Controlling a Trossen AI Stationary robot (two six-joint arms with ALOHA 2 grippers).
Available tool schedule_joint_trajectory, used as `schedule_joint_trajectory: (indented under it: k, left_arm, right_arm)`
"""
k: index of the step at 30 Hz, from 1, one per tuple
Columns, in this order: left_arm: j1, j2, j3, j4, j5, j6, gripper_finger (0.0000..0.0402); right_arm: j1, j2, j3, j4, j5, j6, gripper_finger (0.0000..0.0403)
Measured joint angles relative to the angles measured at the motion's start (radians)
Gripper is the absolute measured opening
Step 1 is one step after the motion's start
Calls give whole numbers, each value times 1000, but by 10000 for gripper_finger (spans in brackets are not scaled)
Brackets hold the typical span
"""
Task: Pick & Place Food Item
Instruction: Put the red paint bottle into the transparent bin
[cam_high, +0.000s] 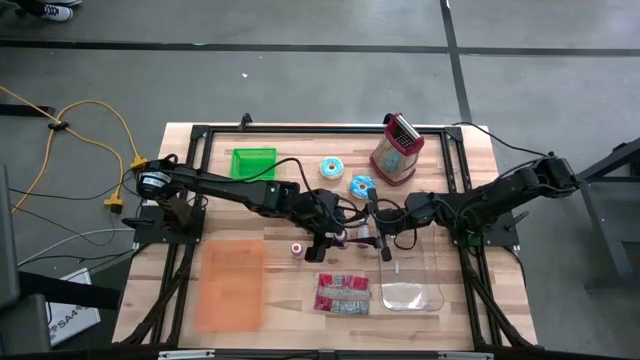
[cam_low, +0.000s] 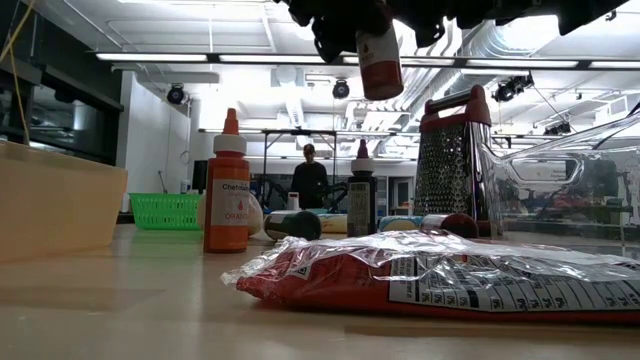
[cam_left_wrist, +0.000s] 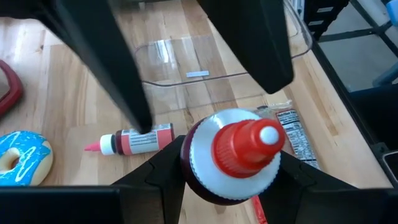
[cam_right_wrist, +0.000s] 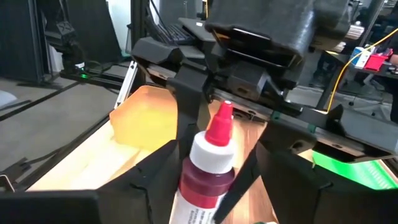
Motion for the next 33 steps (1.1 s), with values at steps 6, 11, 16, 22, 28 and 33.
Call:
schedule_joint_trajectory:
  k: [6, 11, 16, 22, 28, 33]
  left_arm:
    - [0, 0, 0, 11, -16, 0, 154]
    - [0, 0, 0, 42, -16, 0, 154]
    - [0, 0, 0, 48, -18, 0, 154]
    - [0, 0, 0, 49, -67, 1, 154]
    - [0, 3, 0, 76, -67, -13, 154]
    - [0, 3, 0, 77, -67, -16, 154]
  right_arm:
    - [0, 0, 0, 0, 9, 0, 200]
    - [0, 0, 0, 1, 12, 0, 201]
    - [0, 0, 0, 6, 19, 0, 198]
    - [0, 0, 0, 16, 18, 0, 197]
    - [0, 0, 0, 26, 18, 0, 196]
    - [0, 0, 0, 26, 18, 0, 197]
